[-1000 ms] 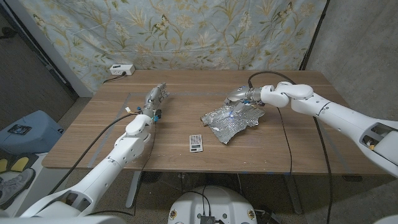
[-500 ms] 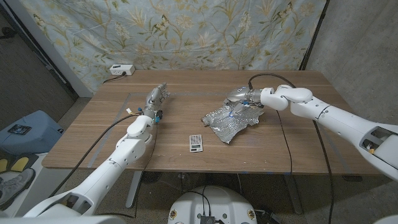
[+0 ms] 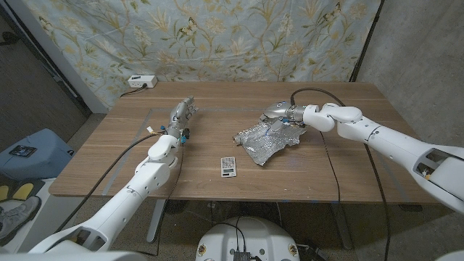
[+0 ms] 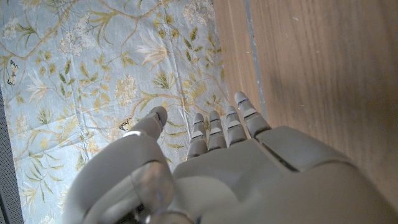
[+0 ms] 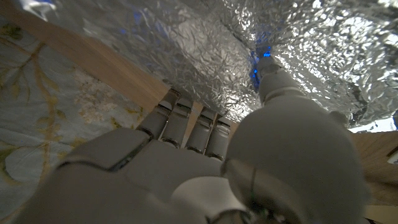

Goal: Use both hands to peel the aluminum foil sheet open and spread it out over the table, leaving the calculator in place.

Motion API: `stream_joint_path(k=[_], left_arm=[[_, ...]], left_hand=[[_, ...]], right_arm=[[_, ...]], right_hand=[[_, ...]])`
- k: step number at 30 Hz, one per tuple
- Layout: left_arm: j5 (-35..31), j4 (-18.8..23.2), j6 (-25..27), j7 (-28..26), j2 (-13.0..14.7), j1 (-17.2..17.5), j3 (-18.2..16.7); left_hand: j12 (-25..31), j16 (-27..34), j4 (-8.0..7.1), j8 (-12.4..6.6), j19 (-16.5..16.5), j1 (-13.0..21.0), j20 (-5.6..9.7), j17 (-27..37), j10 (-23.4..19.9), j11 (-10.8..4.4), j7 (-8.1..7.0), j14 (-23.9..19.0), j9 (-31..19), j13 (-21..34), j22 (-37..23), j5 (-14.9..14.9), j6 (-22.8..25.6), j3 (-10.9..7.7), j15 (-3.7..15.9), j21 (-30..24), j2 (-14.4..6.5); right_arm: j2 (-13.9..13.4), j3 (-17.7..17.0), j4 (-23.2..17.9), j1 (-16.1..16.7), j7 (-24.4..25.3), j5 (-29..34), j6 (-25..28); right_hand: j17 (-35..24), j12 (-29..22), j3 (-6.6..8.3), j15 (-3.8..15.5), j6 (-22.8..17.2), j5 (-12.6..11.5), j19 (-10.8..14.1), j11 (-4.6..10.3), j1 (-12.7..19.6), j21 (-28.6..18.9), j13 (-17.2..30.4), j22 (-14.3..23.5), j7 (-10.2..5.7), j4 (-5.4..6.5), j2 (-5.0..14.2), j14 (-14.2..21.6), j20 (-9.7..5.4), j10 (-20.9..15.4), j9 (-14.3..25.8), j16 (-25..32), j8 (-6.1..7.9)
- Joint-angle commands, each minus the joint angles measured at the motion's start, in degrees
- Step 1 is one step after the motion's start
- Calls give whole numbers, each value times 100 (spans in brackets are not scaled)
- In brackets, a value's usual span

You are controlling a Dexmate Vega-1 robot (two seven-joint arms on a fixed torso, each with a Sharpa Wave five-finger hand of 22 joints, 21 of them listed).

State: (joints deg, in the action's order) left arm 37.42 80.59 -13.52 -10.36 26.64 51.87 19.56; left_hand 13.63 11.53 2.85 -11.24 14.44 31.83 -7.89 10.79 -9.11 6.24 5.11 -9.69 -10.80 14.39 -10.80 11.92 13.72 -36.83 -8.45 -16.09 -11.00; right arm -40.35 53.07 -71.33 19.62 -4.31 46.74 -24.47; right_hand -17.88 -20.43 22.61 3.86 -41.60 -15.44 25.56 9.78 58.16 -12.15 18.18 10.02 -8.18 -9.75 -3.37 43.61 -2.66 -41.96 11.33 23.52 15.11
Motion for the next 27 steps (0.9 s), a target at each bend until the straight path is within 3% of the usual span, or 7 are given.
stream_joint_path(k=[1, 11, 27], left_arm=[[30, 48, 71, -21, 40, 37, -25], [63, -24, 38, 83, 17, -9, -11], [48, -4, 86, 104, 46, -15, 17]], left_hand=[[33, 32, -11, -10, 65, 20, 11, 20, -59, -5, -8, -56, -22, 9, -8, 33, 34, -20, 7, 11, 17], [41, 33, -32, -9, 84, 4, -9, 23, -75, -8, -3, -77, -24, 11, -8, 34, 40, -31, 7, 9, 15], [50, 33, -42, -7, 98, -7, -20, 18, -95, -13, -8, -122, -26, 16, -9, 38, 50, -54, -6, 11, 28]], right_arm=[[151, 174, 581, -212, 394, -106, -210], [117, 39, 596, -203, 292, -626, -389], [-150, -322, -2, 78, 16, -1037, -371]], right_hand=[[-111, -116, -33, 983, -283, 72, 148, 48, 232, -44, 73, 13, -60, 28, 104, 326, -378, -220, 27, 121, 96], [-169, -182, -50, 988, -457, 105, 219, 72, 330, -48, 120, 16, -106, 20, 90, 465, -419, -358, 32, 155, 140], [-200, -196, -65, 985, -464, 132, 226, 67, 376, -35, 159, 19, -88, 32, 88, 501, -415, -372, 38, 139, 125]])
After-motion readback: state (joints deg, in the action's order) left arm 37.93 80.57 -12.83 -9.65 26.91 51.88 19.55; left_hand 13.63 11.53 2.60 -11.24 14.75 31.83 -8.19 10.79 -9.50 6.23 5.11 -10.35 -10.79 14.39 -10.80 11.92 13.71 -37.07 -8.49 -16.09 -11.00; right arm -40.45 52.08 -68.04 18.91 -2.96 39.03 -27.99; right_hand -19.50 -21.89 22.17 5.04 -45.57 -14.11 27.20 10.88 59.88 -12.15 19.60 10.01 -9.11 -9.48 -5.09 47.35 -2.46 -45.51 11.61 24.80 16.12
